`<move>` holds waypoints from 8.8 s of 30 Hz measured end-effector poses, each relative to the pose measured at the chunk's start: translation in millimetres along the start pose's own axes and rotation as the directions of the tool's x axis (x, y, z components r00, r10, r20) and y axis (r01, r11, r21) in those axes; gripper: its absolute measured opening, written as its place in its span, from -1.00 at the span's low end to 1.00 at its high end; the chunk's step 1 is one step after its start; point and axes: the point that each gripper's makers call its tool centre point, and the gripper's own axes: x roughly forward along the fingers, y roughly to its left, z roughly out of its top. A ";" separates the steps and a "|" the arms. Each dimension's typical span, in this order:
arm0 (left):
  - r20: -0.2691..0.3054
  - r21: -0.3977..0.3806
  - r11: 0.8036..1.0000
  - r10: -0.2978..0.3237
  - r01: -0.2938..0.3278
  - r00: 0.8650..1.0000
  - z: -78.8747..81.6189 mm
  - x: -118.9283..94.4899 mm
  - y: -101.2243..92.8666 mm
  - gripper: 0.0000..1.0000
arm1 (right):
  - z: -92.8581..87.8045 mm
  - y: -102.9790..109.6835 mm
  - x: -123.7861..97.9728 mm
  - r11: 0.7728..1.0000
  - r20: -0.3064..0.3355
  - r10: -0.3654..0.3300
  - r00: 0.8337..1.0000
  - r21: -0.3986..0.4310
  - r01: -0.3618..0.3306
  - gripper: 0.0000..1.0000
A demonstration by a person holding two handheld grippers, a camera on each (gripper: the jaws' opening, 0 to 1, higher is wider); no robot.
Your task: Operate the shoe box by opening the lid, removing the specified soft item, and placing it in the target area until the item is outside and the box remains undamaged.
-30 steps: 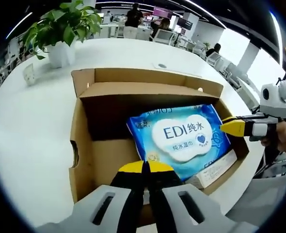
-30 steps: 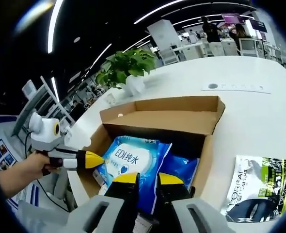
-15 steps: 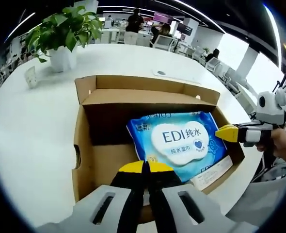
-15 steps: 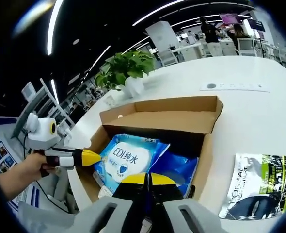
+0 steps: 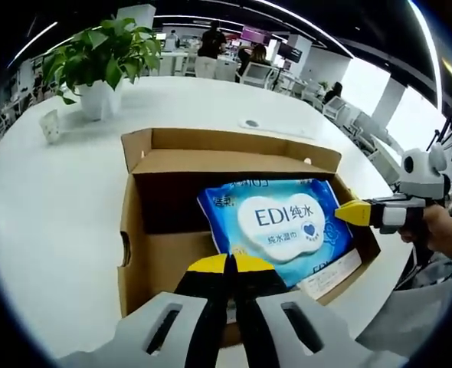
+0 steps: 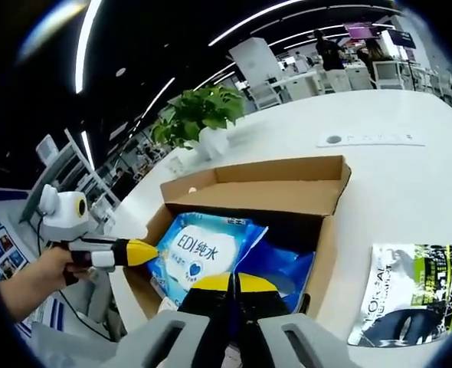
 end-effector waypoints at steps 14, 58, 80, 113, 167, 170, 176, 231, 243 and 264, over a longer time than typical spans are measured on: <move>0.038 0.016 1.000 0.002 -0.002 0.999 16.9 -11.5 -2.3 -1.00 | 15.4 6.6 -5.0 1.000 0.042 0.021 0.999 0.016 -0.022 -1.00; 0.149 0.048 0.995 -0.090 0.084 0.985 55.1 -44.6 -63.6 -1.00 | 50.9 8.3 -76.2 1.000 0.111 0.024 0.994 -0.015 -0.022 -1.00; 0.189 0.078 0.984 -0.175 0.162 0.966 67.4 -40.6 -117.0 -1.00 | 68.5 -16.2 -126.5 0.999 0.147 -0.025 0.989 -0.018 0.028 -1.00; 0.156 0.158 0.962 -0.245 0.221 0.957 79.8 -13.0 -178.9 -1.00 | 73.2 -59.1 -173.6 0.995 0.180 -0.104 0.978 0.029 0.101 -1.00; -0.048 0.217 0.933 -0.284 0.287 0.958 44.2 84.2 -239.3 -1.00 | 32.9 -170.8 -180.6 0.965 0.081 -0.230 0.970 0.147 0.217 -1.00; -0.081 0.243 0.924 -0.284 0.296 0.955 38.6 91.4 -240.1 -1.00 | 29.2 -177.7 -177.7 0.963 0.074 -0.233 0.970 0.153 0.220 -1.00; -0.120 0.283 0.913 -0.270 0.294 0.955 32.4 101.3 -239.3 -1.00 | 21.4 -186.4 -169.2 0.958 0.058 -0.241 0.969 0.174 0.228 -1.00; -0.195 0.462 0.850 -0.179 0.252 0.964 -0.6 129.5 -229.5 -0.73 | -16.3 -229.6 -157.8 0.895 0.086 -0.400 0.913 0.254 0.368 -1.00; -0.164 0.447 0.853 -0.218 0.269 0.962 4.2 110.1 -235.7 -0.55 | -11.4 -218.6 -178.0 0.907 0.112 -0.409 0.906 0.163 0.389 -0.71; -0.056 0.357 0.889 -0.285 0.286 0.957 31.8 67.4 -231.5 -0.22 | 18.5 -157.3 -179.6 0.954 0.142 -0.298 0.944 0.011 0.299 -0.42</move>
